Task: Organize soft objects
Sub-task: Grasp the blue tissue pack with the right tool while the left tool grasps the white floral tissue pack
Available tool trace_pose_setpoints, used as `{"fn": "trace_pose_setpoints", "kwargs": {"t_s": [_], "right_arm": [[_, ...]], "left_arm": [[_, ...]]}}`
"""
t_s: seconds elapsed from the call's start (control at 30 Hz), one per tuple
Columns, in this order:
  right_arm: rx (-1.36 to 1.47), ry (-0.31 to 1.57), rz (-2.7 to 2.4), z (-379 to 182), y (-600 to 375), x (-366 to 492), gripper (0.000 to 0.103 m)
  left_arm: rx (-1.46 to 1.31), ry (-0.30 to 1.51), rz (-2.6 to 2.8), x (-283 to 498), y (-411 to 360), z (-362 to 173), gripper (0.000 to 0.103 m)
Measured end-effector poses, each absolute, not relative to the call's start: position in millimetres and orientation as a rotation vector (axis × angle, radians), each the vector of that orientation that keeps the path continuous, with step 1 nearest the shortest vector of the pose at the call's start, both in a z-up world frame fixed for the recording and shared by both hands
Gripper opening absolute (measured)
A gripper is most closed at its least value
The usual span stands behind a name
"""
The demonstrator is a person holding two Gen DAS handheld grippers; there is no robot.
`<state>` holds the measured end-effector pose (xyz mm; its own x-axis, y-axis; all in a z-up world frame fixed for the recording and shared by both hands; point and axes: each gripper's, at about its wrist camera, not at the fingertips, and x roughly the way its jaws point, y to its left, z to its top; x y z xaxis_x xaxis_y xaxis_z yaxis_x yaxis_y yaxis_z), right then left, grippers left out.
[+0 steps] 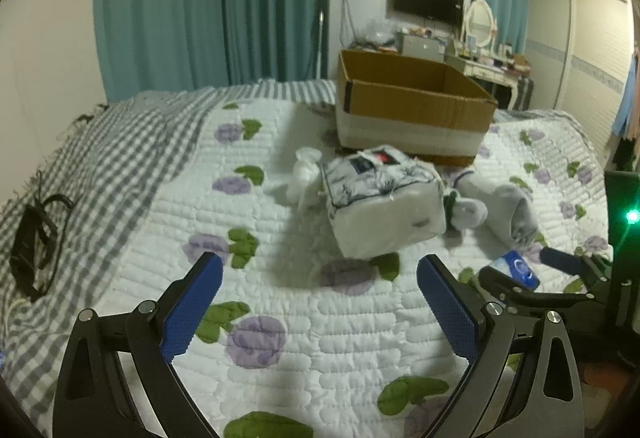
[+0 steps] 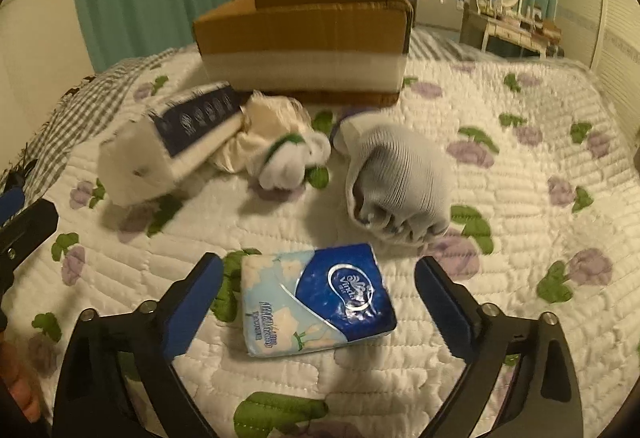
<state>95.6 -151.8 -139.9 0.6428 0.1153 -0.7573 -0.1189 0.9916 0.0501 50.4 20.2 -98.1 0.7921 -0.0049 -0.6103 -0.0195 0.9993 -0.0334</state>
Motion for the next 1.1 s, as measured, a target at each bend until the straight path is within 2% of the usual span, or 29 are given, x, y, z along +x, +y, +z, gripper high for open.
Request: {"fn": "trace_pose_setpoints", "kwargs": {"t_s": [0.13, 0.3, 0.67, 1.1], "right_arm": [[-0.009, 0.904, 0.118, -147, -152, 101, 0.091], [-0.016, 0.911, 0.142, -148, -148, 103, 0.076], [-0.008, 0.692, 0.134, -80, -157, 88, 0.075], [-0.007, 0.693, 0.119, -82, -173, 105, 0.075]], "left_arm": [[-0.044, 0.678, -0.006, 57, 20, -104, 0.099], [-0.042, 0.691, -0.017, 63, 19, -107, 0.099], [-0.031, 0.695, -0.062, 78, 7, -101, 0.099], [-0.106, 0.755, -0.086, 132, -15, -113, 0.098]]}}
